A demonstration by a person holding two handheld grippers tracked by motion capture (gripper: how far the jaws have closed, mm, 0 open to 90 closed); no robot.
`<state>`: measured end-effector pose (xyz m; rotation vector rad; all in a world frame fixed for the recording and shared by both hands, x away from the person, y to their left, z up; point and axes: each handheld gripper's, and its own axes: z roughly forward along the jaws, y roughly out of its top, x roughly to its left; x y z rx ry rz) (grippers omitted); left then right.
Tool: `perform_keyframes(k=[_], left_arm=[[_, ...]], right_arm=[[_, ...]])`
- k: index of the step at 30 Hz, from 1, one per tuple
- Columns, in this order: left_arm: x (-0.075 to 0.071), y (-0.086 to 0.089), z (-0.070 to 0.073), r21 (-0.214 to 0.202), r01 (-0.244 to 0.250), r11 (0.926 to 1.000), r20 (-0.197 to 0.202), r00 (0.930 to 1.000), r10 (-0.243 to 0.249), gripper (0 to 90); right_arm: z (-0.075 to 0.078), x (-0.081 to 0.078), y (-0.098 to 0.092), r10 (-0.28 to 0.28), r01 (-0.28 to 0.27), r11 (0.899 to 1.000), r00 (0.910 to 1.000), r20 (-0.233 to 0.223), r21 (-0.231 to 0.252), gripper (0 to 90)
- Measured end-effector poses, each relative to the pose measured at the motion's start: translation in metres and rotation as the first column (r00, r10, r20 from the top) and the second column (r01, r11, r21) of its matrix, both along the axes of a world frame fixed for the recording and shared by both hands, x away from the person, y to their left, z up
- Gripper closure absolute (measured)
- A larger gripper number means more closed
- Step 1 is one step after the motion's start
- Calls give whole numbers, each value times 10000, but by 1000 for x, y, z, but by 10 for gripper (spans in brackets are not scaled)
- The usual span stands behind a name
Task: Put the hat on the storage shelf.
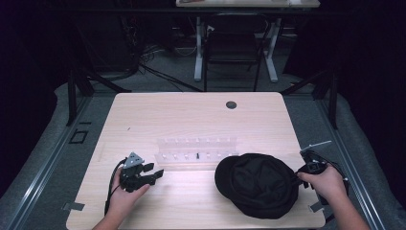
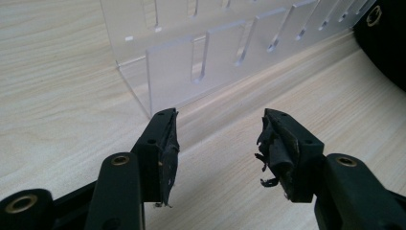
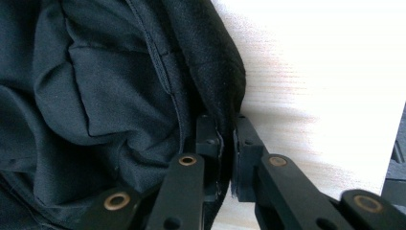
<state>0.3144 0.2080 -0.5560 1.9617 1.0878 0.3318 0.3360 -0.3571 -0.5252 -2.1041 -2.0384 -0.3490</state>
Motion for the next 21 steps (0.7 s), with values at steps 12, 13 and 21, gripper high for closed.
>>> perform_keyframes(k=[12, 13, 21], left_arm=[[0, 0, 0, 4, -18, 10000, 25, 10000, 18, 475], [0, 0, 0, -1, -28, 10000, 23, 10000, 28, 475], [-1, 1, 0, -30, -75, 10000, 106, 9999, 75, 476]], right_arm=[[5, 4, 7, 317, -334, 9988, 9984, -466, -364, 878], [6, 3, 8, 232, -247, 9990, 9988, -428, -363, 878], [10, 1, 4, 280, -284, 9995, 9990, -335, -125, 878]])
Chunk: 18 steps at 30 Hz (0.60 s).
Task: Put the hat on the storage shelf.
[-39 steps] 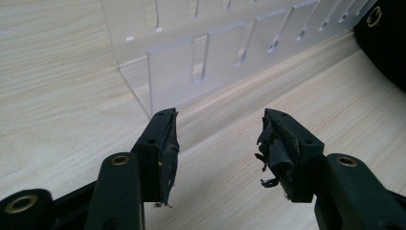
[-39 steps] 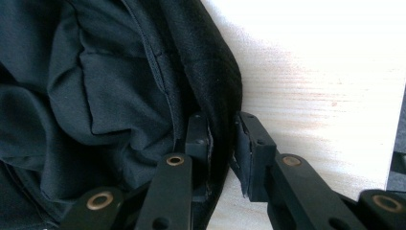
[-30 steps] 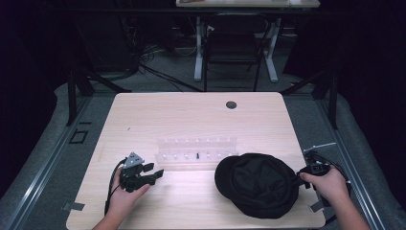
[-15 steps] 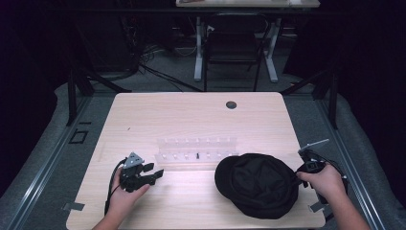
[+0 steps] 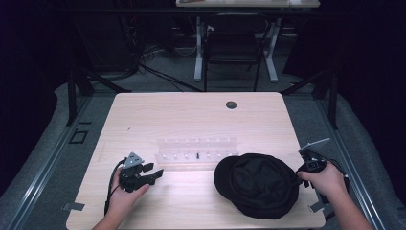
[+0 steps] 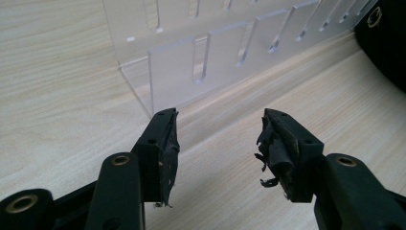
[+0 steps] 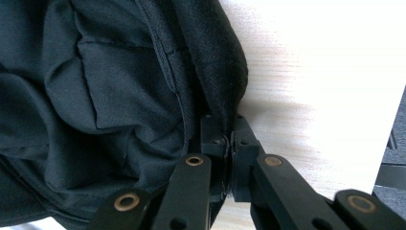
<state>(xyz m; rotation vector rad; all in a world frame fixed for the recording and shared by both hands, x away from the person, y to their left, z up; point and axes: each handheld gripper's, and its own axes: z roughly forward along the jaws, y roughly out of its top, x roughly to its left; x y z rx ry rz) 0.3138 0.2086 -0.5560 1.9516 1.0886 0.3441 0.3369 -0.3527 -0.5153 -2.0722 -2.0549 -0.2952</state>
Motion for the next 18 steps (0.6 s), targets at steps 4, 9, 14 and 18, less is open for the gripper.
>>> perform_keyframes(k=[4, 9, 14, 18], left_arm=[[0, 0, 0, 3, -2, 10000, 19, 10000, 2, 477], [0, 0, 0, 11, 1, 10000, 17, 10000, -1, 477], [0, 0, 0, 7, 2, 10000, 16, 10000, -3, 477], [0, 0, 0, 4, 5, 10000, 14, 10000, -5, 478]], right_arm=[[3, -1, 2, 94, -94, 10000, 9999, -77, 6, 879], [4, -1, 3, 205, -200, 9997, 9989, -410, 123, 882], [7, -2, 3, 205, -194, 9995, 9985, -499, 232, 883], [11, -3, 2, 166, -146, 9991, 9986, -503, 402, 883]])
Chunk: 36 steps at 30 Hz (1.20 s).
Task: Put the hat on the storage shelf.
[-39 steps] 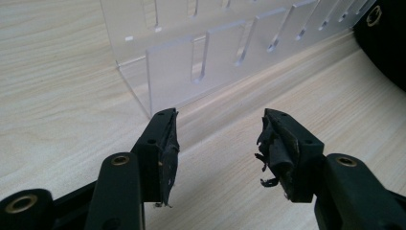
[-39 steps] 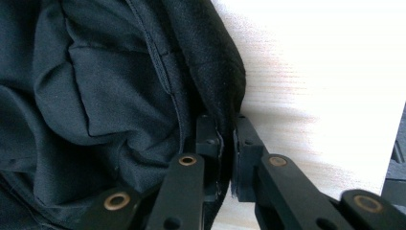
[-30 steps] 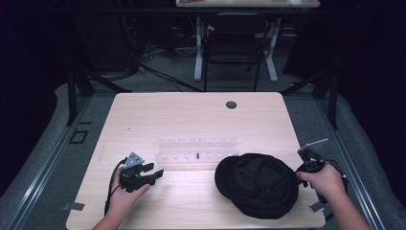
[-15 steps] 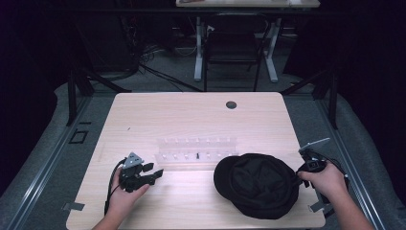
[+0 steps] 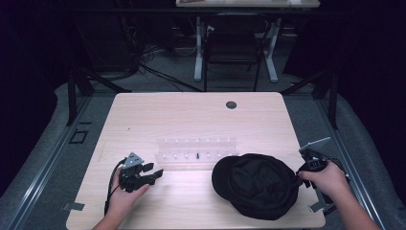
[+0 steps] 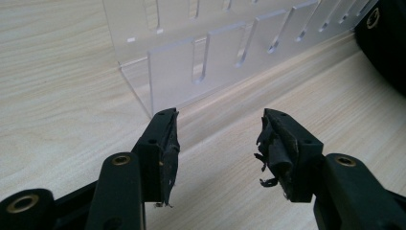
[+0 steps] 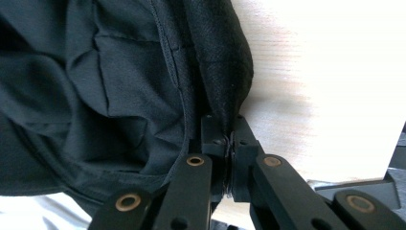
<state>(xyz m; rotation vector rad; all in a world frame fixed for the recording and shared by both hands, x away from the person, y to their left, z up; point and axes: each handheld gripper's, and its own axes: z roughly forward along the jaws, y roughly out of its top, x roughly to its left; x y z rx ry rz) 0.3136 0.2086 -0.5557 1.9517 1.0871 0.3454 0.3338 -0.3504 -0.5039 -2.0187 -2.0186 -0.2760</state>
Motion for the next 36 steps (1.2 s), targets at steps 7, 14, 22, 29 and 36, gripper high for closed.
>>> perform_keyframes(k=[7, 14, 22, 29, 36], left_arm=[[0, 0, 0, -4, 3, 10000, -13, 10000, -3, 479], [0, 0, 0, -32, -7, 10000, -25, 10000, 7, 479], [-1, 0, 0, -46, -11, 10000, -16, 10000, 11, 480], [-1, 0, 0, -40, -11, 10000, -14, 10000, 11, 480], [-1, 0, 0, -26, -19, 10000, -8, 10000, 19, 480]], right_arm=[[9, -5, -3, -326, 310, 9967, 9993, 192, 754, 884], [23, -8, -3, -440, 395, 9909, 9985, 321, 1287, 884], [43, -11, -1, -128, 49, 9844, 9990, 437, 1759, 883], [55, -13, 5, -495, 344, 9785, 9964, 693, 2035, 883], [61, -16, 9, -898, 710, 9661, 9938, 653, 2482, 884]])
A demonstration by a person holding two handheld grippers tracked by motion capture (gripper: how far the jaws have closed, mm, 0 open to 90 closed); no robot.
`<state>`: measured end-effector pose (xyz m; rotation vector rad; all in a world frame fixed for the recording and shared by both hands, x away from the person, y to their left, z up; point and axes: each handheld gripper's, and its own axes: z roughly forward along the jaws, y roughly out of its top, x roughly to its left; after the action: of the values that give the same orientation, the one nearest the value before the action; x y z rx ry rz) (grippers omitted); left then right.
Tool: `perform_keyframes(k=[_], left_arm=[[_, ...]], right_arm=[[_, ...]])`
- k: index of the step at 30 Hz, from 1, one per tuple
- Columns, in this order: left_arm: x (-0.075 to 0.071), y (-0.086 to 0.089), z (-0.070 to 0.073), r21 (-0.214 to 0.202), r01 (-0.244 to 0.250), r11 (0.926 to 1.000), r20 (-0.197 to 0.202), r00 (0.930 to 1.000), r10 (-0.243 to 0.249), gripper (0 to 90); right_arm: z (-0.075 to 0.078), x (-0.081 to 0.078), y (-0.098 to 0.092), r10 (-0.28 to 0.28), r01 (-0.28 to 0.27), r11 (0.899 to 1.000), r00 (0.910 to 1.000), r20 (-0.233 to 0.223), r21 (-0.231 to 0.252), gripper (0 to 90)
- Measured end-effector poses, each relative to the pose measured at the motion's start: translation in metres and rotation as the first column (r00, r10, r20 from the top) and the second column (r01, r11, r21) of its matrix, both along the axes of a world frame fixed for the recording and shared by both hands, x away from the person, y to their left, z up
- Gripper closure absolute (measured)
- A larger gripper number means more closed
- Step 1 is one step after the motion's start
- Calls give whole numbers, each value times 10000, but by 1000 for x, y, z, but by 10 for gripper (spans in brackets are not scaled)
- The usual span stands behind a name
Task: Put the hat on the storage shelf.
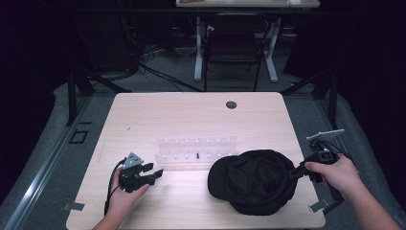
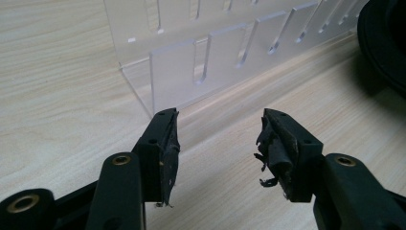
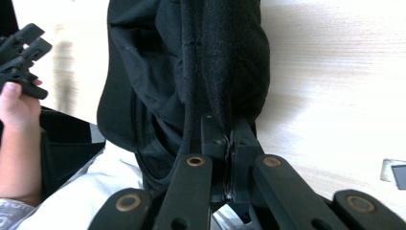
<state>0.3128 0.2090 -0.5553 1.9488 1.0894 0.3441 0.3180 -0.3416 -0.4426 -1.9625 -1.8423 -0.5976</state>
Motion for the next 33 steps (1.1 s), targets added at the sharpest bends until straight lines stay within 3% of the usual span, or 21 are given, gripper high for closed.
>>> perform_keyframes(k=[2, 7, 8, 9, 11, 15, 16, 17, 19, 21, 22, 24, 25, 26, 27, 28, 29, 30, 31, 32, 33], left_arm=[[0, 0, 0, -5, 0, 10000, 4, 10000, 0, 480], [0, 0, 0, 8, 4, 10000, 0, 10000, -4, 480], [0, 0, 0, 21, 5, 10000, -8, 10000, -5, 480], [0, 0, 0, 18, 4, 10000, -12, 10000, -4, 480], [0, 0, 0, 5, 6, 10000, 25, 10000, -6, 480], [-1, 1, 1, 53, -11, 10000, -34, 10000, 11, 480], [0, 0, 0, 12, -27, 10000, -5, 10000, 27, 480], [0, 0, 0, 22, -12, 10000, -5, 10000, 12, 481], [0, 0, 0, -6, -2, 10000, 22, 10000, 2, 481], [0, 0, 0, 2, -1, 10000, 19, 10000, 1, 481], [0, 0, 0, 15, -6, 10000, 7, 10000, 6, 481], [0, 0, 0, 22, -6, 10000, -1, 10000, 6, 481], [0, -1, 0, 8, -17, 10000, -10, 10000, 17, 481], [0, -1, -1, 9, -27, 10000, -10, 10000, 27, 481], [0, -1, -1, 12, -27, 10000, -11, 10000, 27, 481], [0, -1, -1, 17, -27, 10000, -10, 10000, 27, 482], [0, -1, -1, 18, -27, 10000, -7, 10000, 27, 482], [0, -1, -1, 14, -22, 10000, -2, 10000, 22, 482], [0, -1, 0, 15, -11, 10000, 10, 10000, 11, 482], [0, -1, 0, 27, 2, 10000, 5, 10000, -2, 482], [0, 0, 0, 26, -1, 10000, 6, 10000, 1, 482]], right_arm=[[2, 0, -3, 348, -347, 9994, 9993, -100, 88, 884], [3, -5, 1, 49, -47, 9999, 9998, 172, -133, 884], [4, -5, -1, 447, -440, 9987, 9987, 243, -269, 884], [2, -7, 2, 36, -11, 9985, 9990, 450, -541, 884], [0, -9, 1, 244, -214, 9977, 9987, 455, -643, 884], [-2, -17, 3, -217, 270, 9956, 9980, 599, -894, 884], [-2, -17, 1, 34, 14, 9964, 9984, 559, -851, 884], [-2, -19, 3, -244, 307, 9948, 9975, 656, -973, 885], [0, -21, 2, -75, 134, 9964, 9975, 706, -839, 885], [2, -22, 2, -268, 306, 9984, 9964, 800, -465, 885], [5, -22, 2, -303, 341, 9980, 9969, 729, -525, 885], [5, -22, 4, -595, 603, 9982, 9943, 886, -61, 885], [7, -21, 1, -269, 271, 9996, 9967, 760, -7, 885], [9, -22, 3, -457, 462, 9989, 9958, 790, -36, 885], [10, -22, 4, -475, 478, 9989, 9933, 1050, 3, 886], [17, -21, 4, -128, 153, 9996, 9953, 955, -257, 886], [21, -21, 5, -459, 443, 9989, 9934, 1048, 181, 886], [27, -20, 4, -346, 312, 9989, 9939, 1049, 338, 886], [33, -19, 3, -63, 35, 9995, 9954, 955, 301, 886], [36, -20, 6, -286, 241, 9988, 9936, 1090, 425, 886], [40, -19, 6, -4, -38, 9993, 9939, 1107, 377, 886]])
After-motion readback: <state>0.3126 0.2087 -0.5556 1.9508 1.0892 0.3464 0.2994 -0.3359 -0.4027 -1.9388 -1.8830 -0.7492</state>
